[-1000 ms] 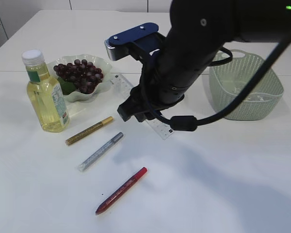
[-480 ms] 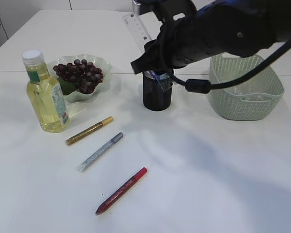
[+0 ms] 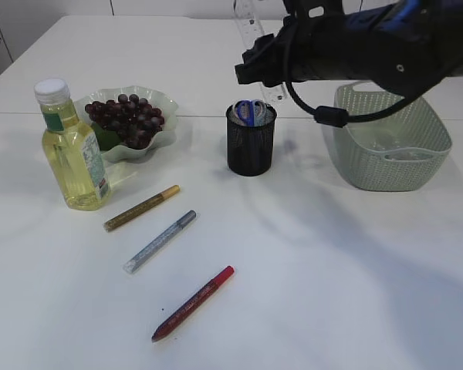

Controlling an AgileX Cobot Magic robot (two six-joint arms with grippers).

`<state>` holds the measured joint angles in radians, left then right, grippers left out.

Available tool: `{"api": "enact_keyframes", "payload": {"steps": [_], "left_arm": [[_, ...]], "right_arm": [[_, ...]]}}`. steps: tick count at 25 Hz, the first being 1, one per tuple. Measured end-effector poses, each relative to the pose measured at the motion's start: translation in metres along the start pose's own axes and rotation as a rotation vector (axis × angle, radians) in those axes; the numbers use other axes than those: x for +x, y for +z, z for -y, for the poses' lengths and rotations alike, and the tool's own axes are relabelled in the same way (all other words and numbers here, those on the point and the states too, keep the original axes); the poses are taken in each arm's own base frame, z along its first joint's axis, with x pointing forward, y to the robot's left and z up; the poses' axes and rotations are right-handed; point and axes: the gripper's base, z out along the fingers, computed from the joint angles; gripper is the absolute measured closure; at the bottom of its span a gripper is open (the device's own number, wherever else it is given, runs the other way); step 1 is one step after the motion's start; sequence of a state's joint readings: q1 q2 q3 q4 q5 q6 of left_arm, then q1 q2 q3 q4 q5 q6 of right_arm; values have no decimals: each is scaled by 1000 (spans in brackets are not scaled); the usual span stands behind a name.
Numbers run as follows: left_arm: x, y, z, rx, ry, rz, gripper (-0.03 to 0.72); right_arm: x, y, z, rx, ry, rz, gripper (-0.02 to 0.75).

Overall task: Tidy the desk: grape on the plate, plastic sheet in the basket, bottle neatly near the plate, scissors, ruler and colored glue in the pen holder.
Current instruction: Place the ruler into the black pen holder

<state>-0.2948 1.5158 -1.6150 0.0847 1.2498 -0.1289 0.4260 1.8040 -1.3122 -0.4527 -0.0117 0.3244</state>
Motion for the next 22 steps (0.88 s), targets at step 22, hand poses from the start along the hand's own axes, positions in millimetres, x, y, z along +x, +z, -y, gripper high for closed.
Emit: {"api": "enact_keyframes", "payload": {"steps": [22], "left_arm": [[0,0,0,0,0,0,392]], "right_arm": [[47,71,20,24,46,343,445]]}}
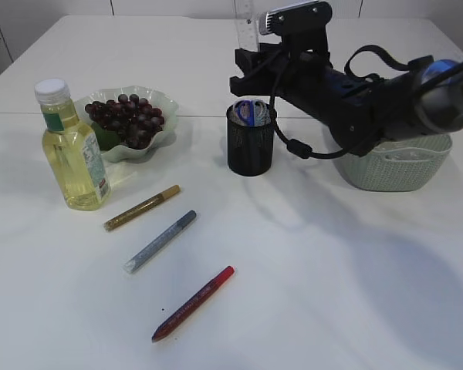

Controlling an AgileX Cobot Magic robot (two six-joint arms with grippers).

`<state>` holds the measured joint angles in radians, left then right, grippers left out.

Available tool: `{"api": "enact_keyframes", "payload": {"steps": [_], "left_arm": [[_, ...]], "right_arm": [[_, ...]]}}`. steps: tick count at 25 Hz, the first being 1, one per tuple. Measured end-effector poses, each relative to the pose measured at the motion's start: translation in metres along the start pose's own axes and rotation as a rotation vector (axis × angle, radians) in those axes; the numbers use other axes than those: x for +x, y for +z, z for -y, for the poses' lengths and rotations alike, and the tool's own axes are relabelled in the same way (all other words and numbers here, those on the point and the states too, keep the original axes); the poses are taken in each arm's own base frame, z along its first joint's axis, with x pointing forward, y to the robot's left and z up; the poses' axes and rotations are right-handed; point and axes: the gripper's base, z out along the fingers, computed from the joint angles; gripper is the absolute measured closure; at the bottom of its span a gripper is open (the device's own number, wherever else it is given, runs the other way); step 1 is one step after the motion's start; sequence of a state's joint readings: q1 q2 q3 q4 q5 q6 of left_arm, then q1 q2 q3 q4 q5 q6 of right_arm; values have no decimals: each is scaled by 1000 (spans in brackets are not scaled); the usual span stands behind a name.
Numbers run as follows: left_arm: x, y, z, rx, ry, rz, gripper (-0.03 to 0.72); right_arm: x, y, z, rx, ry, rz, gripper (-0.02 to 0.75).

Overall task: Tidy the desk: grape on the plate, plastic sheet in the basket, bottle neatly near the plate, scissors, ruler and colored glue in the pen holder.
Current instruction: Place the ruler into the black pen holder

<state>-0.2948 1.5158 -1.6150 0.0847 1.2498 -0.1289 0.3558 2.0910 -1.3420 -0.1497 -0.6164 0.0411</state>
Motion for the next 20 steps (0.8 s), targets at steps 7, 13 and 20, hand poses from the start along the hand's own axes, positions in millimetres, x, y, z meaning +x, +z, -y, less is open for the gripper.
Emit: {"api": "enact_keyframes", "payload": {"steps": [7,13,20], "left_arm": [[0,0,0,-2,1,0,399],[0,0,0,-2,1,0,400],[0,0,0,-3,1,0,400]], "right_arm": [[14,5,2,35,-25,47,445],[22,9,3,47,-43,65,444],[35,18,3,49,-41,55,445]]}}
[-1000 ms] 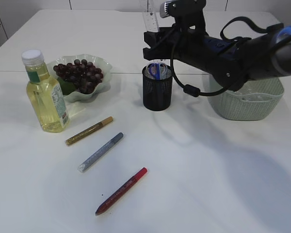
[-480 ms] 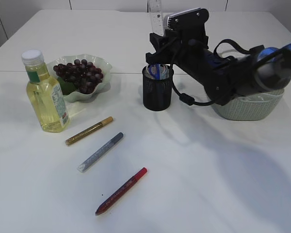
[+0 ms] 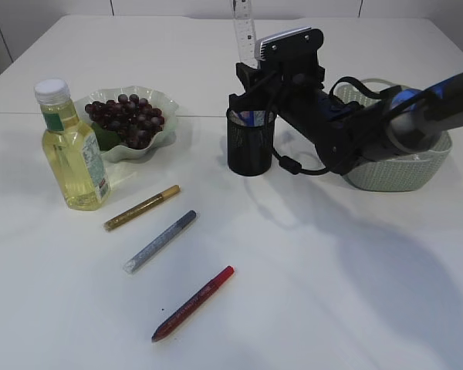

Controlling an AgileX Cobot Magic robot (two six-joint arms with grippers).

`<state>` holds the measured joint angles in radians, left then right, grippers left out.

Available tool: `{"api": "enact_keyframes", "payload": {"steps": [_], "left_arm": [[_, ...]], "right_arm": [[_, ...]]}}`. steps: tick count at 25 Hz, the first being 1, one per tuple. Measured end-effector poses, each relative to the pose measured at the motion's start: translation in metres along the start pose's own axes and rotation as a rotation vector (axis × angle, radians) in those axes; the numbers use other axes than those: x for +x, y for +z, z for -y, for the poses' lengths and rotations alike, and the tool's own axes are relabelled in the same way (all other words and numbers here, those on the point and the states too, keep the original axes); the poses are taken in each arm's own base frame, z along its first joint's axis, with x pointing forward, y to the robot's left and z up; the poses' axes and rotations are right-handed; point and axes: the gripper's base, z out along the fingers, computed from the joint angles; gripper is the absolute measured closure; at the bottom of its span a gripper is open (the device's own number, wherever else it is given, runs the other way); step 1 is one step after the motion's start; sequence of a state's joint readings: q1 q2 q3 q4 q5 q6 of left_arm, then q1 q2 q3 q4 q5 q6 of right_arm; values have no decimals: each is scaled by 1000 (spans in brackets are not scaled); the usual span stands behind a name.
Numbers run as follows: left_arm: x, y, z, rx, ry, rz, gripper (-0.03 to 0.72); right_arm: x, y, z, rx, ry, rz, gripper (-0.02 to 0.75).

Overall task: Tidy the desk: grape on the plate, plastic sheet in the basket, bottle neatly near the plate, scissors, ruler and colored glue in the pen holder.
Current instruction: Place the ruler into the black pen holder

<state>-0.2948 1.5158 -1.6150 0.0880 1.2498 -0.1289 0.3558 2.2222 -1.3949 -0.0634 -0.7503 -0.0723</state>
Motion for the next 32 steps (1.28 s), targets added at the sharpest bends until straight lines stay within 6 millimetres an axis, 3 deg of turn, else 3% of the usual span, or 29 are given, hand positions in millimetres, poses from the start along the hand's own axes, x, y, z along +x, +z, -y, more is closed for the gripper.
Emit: {"api": "enact_keyframes", "payload": {"steps": [32], "left_arm": [[0,0,1,11,-4,-1,411]], "right_arm": [[9,1,1,10,17,-80,441]]}}
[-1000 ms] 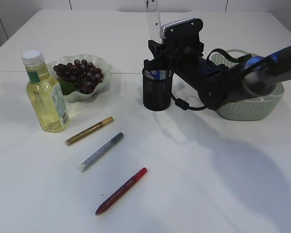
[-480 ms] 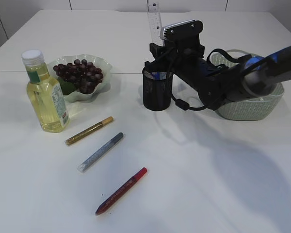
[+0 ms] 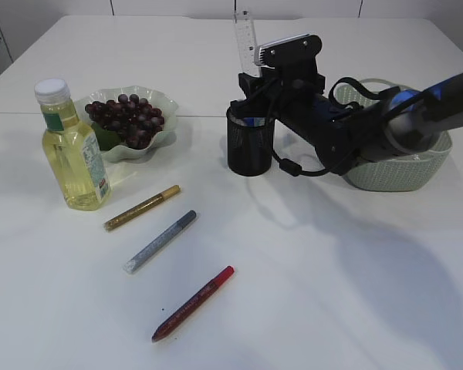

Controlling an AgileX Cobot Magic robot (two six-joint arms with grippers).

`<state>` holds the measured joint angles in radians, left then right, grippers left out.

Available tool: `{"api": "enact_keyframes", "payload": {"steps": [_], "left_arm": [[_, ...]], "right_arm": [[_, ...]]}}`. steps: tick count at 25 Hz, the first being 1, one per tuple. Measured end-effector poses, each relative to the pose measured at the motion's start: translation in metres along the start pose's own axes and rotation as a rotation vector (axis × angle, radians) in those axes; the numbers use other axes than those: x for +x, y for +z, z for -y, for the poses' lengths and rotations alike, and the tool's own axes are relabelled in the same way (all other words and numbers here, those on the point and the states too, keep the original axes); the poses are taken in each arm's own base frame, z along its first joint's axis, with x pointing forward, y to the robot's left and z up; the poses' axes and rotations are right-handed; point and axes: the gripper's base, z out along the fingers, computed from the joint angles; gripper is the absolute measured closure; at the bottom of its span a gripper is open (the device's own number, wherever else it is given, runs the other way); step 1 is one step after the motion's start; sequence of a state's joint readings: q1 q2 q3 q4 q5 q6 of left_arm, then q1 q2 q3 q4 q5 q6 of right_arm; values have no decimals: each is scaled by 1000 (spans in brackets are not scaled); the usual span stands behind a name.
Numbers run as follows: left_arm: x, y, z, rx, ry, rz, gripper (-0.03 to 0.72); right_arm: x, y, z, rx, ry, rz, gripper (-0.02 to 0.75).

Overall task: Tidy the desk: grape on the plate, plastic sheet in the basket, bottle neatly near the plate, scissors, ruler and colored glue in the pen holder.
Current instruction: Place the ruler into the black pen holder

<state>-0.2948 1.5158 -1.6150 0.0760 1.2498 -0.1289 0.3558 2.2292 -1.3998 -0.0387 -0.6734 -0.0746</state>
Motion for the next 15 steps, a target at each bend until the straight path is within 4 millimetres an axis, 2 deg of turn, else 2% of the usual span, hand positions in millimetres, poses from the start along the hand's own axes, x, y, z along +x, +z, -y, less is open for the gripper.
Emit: {"api": "enact_keyframes", "payload": {"steps": [15], "left_arm": [[0,0,2,24,-8,-3,411]], "right_arm": [[5,0,-3,-27,41,-59,433]]}}
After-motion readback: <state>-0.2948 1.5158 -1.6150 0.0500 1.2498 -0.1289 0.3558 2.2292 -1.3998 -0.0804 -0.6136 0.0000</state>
